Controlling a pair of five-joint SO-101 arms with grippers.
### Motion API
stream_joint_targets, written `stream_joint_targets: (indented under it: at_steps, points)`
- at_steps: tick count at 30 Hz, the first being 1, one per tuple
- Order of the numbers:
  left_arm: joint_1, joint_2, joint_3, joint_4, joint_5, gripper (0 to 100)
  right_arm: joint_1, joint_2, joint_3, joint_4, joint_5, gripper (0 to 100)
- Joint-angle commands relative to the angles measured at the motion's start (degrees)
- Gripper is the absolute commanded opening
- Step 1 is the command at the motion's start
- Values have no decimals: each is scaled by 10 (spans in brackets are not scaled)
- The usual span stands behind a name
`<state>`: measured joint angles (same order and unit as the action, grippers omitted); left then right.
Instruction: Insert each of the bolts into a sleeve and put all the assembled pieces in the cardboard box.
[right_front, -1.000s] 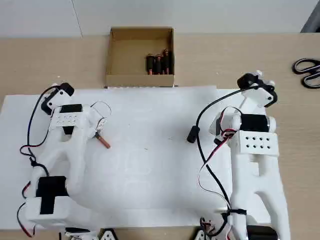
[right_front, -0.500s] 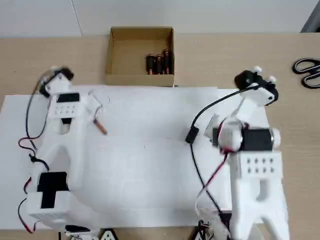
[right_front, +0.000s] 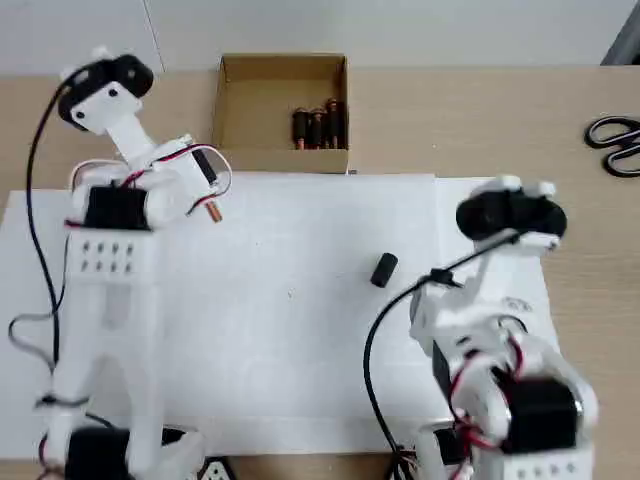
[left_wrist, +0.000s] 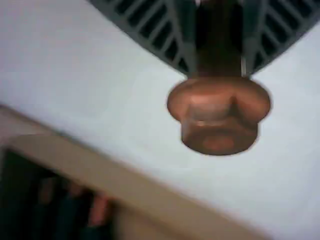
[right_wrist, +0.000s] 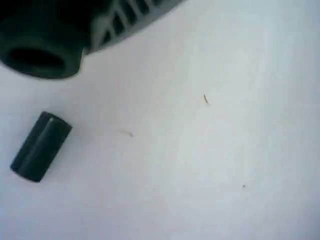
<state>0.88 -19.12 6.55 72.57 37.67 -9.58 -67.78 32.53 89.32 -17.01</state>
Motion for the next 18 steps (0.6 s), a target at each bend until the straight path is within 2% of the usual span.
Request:
stream_joint_targets:
  at_steps: [1,6,10,18]
  points:
    - [33,-87,-23,5,-3,6,-21,-44,-3,15,20,3]
    - [94,-178,10,40,-30,6,-89,-116,-1,57,26,3]
    - [108,-273,69,31,-32,6,-127,-185,41,51,29,3]
    - [107,-462,283,-65,-33,6,-173,-309,184,-37,117,3]
